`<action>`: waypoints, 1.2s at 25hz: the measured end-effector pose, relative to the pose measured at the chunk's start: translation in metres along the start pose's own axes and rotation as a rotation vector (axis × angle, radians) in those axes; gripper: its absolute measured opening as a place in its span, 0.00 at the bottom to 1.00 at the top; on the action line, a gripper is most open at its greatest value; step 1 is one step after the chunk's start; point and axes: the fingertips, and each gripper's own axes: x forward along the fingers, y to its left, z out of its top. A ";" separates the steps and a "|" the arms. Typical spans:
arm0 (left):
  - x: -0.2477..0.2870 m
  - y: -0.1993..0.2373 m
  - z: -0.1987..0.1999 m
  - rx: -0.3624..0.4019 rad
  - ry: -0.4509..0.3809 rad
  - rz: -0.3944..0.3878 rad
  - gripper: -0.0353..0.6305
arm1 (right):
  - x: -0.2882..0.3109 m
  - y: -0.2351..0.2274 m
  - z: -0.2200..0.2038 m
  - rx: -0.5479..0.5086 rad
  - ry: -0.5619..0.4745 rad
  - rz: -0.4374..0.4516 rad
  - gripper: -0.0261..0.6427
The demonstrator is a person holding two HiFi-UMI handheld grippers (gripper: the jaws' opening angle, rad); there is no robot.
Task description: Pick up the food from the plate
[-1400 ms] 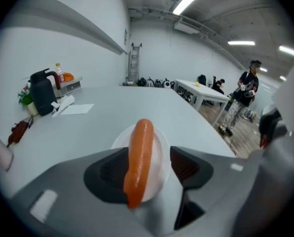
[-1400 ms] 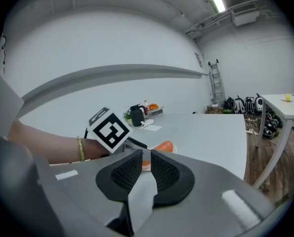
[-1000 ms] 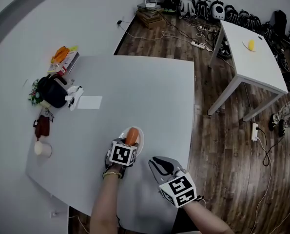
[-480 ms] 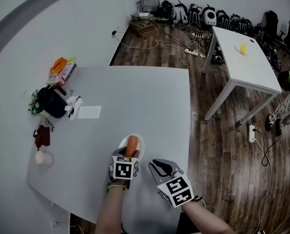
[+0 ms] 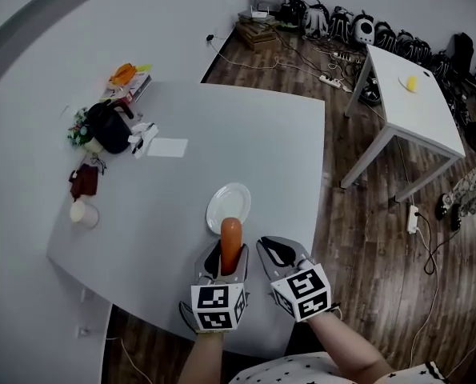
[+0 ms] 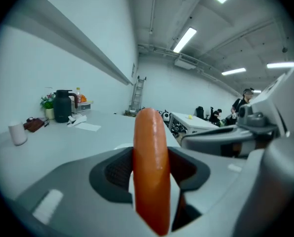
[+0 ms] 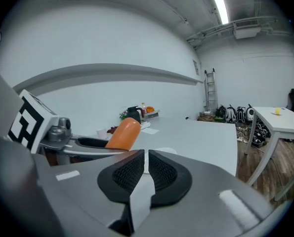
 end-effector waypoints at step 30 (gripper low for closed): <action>-0.113 -0.011 0.005 -0.122 -0.128 0.065 0.38 | -0.063 0.076 0.012 -0.088 -0.068 0.065 0.04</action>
